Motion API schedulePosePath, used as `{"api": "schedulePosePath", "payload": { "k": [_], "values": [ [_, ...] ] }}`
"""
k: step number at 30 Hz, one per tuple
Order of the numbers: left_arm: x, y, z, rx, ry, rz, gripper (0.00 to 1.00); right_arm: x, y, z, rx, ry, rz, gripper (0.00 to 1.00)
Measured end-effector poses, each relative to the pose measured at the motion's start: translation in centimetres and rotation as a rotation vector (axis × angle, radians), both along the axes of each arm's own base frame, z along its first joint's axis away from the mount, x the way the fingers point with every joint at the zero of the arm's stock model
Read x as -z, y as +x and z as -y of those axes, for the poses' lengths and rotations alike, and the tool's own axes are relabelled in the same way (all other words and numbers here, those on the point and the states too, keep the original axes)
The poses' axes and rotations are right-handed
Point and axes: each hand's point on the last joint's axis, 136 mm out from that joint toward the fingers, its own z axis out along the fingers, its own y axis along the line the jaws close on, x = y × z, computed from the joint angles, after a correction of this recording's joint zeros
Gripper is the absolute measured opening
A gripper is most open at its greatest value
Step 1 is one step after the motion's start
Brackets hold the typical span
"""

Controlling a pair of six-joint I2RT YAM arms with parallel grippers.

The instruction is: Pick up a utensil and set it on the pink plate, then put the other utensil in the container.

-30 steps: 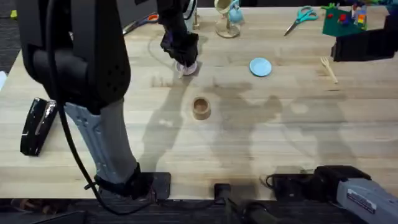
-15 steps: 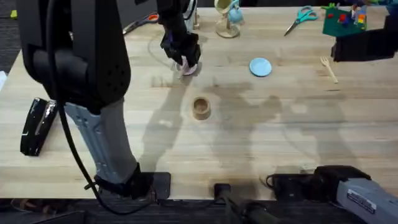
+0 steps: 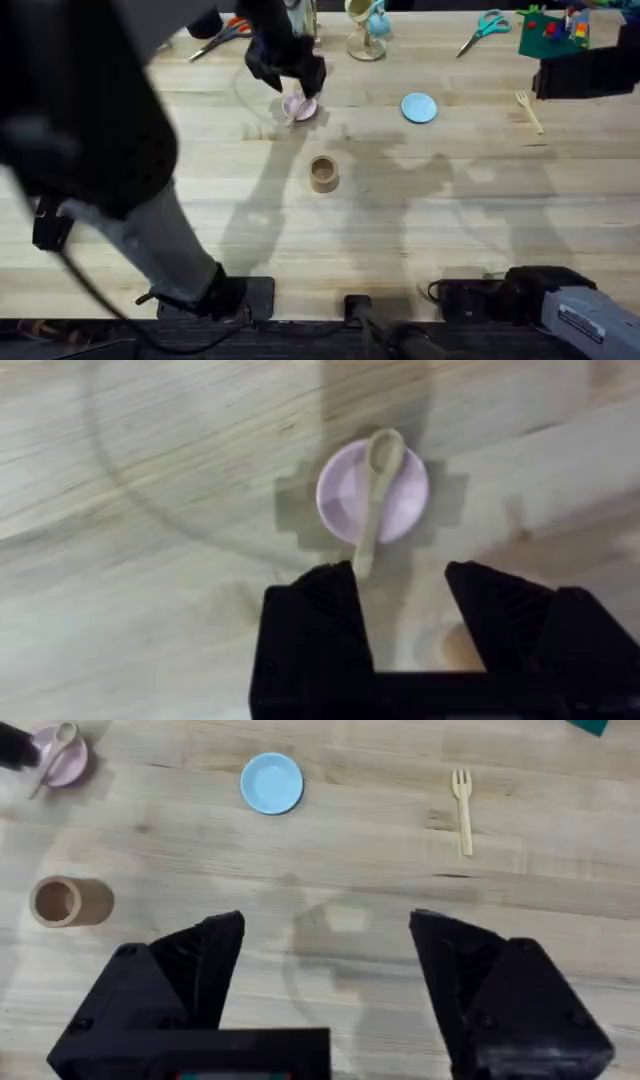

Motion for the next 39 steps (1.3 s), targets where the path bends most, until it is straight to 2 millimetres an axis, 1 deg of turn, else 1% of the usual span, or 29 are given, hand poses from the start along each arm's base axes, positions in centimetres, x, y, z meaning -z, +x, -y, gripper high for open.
{"api": "schedulePosePath", "payload": {
  "k": [3, 6, 7, 12, 13, 14, 15, 18, 23, 27, 31, 34, 39],
  "values": [
    [-3.0, -0.9, -0.3, 0.0, -0.014, 0.047, 0.613, 0.0, 0.0, 0.0, 0.0, 0.0, 0.0, 0.995],
    [-5.5, -1.9, -0.6, 0.0, -0.023, 0.084, 0.753, 0.0, 0.0, 0.0, 0.0, 0.0, 0.0, 0.996],
    [-6.3, -2.4, -0.7, -0.001, -0.026, 0.093, 0.774, 0.0, 0.0, 0.0, 0.0, 0.0, 0.0, 0.996],
    [-9.3, -4.6, -1.4, 0.001, -0.031, 0.124, 0.809, 0.1, -0.1, 0.0, 0.0, 0.0, -0.008, 0.995],
    [-9.9, -5.1, -1.6, 0.001, -0.032, 0.132, 0.916, 0.2, -0.3, 0.0, 0.0, 0.0, -0.014, 0.995],
    [-10.5, -5.6, -1.7, 0.0, -0.033, 0.141, 0.945, 0.3, -0.4, 0.0, 0.0, 0.0, -0.02, 0.995],
    [-13.1, -7.7, -2.6, -0.005, -0.029, 0.185, 0.96, 0.4, -0.5, 0.0, 0.0, 0.0, -0.027, 0.995],
    [-14.9, -9.0, -3.1, -0.006, -0.038, 0.229, 0.962, 0.4, -0.5, 0.0, 0.0, 0.0, -0.027, 0.996],
    [-17.2, -10.7, -3.6, -0.008, -0.056, 0.297, 0.965, 0.4, -0.5, 0.0, 0.0, 0.0, -0.027, 0.996],
    [-18.5, -12.6, -4.1, -0.009, -0.062, 0.324, 0.965, 0.4, -0.5, 0.0, 0.0, 0.0, -0.027, 0.996],
    [-19.9, -14.3, -5.0, -0.018, -0.052, 0.37, 0.992, 0.4, -0.5, 0.0, 0.0, 0.0, -0.027, 0.996],
    [-20.4, -15.7, -6.1, -0.032, -0.019, 0.384, 0.992, 0.4, -0.5, 0.0, 0.0, 0.0, -0.027, 0.996],
    [-20.3, -18.5, -7.5, -0.017, 0.029, 0.354, 0.993, 0.4, -0.5, 0.0, 0.0, 0.0, -0.027, 0.996]
  ]
}}
